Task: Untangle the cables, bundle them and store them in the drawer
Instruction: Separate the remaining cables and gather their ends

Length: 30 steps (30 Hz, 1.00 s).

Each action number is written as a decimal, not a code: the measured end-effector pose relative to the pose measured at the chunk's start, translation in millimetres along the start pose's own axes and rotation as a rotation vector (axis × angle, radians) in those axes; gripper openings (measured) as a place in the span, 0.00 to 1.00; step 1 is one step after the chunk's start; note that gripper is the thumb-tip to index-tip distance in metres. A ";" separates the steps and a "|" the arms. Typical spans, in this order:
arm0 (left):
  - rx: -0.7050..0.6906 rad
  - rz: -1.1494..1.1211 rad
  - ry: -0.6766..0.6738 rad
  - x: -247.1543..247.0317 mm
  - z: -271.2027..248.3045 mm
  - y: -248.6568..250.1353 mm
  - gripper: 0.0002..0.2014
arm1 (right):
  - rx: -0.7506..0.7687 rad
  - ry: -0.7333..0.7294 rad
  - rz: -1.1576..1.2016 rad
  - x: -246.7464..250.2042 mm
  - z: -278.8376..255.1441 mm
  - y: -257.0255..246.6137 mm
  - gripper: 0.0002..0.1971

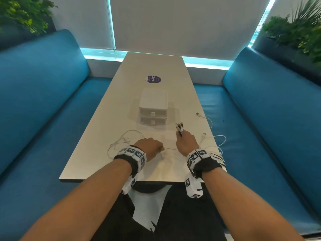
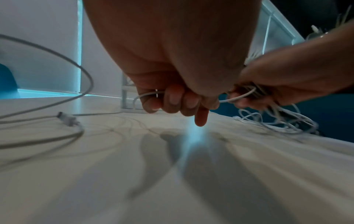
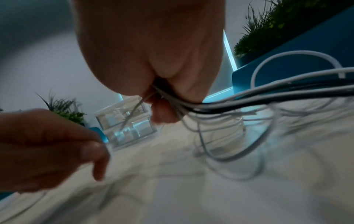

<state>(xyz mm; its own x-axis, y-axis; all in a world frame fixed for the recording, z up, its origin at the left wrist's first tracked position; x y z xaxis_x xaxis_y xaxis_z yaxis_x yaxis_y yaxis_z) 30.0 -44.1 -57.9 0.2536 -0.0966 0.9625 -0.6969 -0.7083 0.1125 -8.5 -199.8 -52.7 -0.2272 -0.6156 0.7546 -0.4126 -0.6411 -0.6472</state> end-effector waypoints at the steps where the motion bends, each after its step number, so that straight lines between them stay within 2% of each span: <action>1: -0.011 0.011 -0.014 -3.5 1.4 7.8 0.16 | 0.037 -0.033 0.061 -1.3 -0.9 -5.7 0.20; 4: -0.024 0.074 -0.045 -12.5 4.2 24.7 0.16 | 0.079 -0.186 0.345 -5.1 -6.8 -19.6 0.22; 6: -0.009 0.090 -0.052 -13.0 5.4 28.3 0.16 | 0.019 -0.277 0.547 -9.6 -9.7 -23.0 0.16; 7: -0.006 0.093 -0.049 -11.0 6.0 29.4 0.16 | 0.012 -0.293 0.527 -11.8 -7.8 -22.1 0.15; 11: -0.023 0.098 -0.030 0.6 6.3 28.8 0.15 | 0.154 -0.279 -0.046 -16.6 -8.7 -19.7 0.17; 14: -0.008 0.069 -0.019 10.3 6.5 11.7 0.14 | 0.245 -0.204 -0.338 -15.9 -10.5 -15.7 0.15; 18: 0.049 0.069 0.013 19.9 2.0 -24.5 0.14 | 0.150 -0.146 -0.595 -3.5 -7.6 9.1 0.14; 23: 0.056 0.117 0.053 16.2 -1.8 -23.1 0.14 | -0.036 -0.024 -0.359 5.5 -2.9 13.2 0.13; 27: 0.034 0.129 0.075 7.0 5.1 6.7 0.15 | -0.010 -0.096 -0.160 -1.7 -1.7 -4.4 0.12; 30: 0.041 0.130 0.094 6.5 8.0 20.9 0.11 | -0.040 -0.233 0.126 -12.8 -6.1 -6.0 0.10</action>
<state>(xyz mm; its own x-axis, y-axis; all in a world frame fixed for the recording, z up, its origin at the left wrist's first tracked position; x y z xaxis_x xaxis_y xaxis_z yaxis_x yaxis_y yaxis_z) 22.5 -65.1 -51.3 0.0979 -0.1252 0.9873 -0.6912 -0.7223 -0.0230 -8.5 -185.3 -57.8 -0.0719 -0.7812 0.6202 -0.4292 -0.5370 -0.7262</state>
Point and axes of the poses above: each hand's wrist, its own z-axis towards the middle knuckle, its own x-axis out of the back of the hand, y = z × x, the point moved 5 cm from there along z, towards the middle knuckle, and after that the axes turned 2 degrees about z, right-handed, at the moved point
